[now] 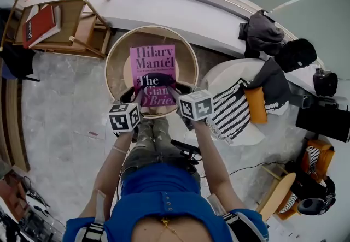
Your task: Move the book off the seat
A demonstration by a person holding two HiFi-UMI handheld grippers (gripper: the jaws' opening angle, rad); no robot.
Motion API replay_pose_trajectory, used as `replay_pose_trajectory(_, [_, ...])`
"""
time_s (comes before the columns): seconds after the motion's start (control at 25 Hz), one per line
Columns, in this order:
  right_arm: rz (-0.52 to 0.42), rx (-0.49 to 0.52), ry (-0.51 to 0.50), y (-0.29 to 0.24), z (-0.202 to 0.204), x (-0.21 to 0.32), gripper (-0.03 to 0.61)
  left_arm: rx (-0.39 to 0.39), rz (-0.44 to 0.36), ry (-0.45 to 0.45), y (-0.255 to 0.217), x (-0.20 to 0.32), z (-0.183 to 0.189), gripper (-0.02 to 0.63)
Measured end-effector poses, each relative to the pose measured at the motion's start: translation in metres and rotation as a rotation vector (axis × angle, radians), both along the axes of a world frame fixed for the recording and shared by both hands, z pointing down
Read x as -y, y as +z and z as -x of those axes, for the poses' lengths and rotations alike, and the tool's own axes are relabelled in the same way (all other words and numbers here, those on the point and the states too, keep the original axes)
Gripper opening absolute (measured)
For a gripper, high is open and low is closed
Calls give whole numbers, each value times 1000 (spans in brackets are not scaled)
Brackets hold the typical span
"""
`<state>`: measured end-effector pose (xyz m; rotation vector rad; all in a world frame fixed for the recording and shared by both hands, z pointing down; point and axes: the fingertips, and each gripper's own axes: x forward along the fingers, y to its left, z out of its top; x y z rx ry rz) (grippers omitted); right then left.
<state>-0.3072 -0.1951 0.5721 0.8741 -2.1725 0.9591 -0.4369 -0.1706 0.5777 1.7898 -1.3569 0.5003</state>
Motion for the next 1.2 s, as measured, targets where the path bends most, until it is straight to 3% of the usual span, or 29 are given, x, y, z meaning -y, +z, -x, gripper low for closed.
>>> replay_pose_trajectory(0.8, [155,2,31,249,10,25,106,35,190,-28,243,24,11,120])
replay_pose_trajectory(1.2, [225,-19,43,324,13,24,105,37,276,-21,318,18,13,121])
